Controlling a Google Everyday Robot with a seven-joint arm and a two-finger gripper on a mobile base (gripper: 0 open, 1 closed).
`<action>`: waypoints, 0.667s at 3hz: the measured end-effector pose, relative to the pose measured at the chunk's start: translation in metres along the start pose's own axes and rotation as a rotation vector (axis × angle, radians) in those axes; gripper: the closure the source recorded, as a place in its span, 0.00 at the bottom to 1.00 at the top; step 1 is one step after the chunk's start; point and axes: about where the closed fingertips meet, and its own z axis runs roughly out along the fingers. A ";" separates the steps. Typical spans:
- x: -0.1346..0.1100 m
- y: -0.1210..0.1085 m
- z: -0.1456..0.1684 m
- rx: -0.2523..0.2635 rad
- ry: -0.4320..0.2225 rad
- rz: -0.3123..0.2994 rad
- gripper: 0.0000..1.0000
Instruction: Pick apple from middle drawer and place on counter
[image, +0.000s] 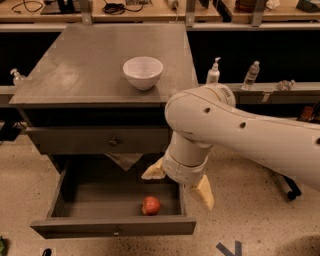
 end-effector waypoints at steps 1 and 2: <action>0.000 0.000 0.000 0.000 0.000 0.000 0.00; 0.014 -0.010 0.008 0.055 0.046 -0.031 0.00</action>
Offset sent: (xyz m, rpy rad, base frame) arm 0.0620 0.0131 -0.0314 0.1037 -0.2638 0.0739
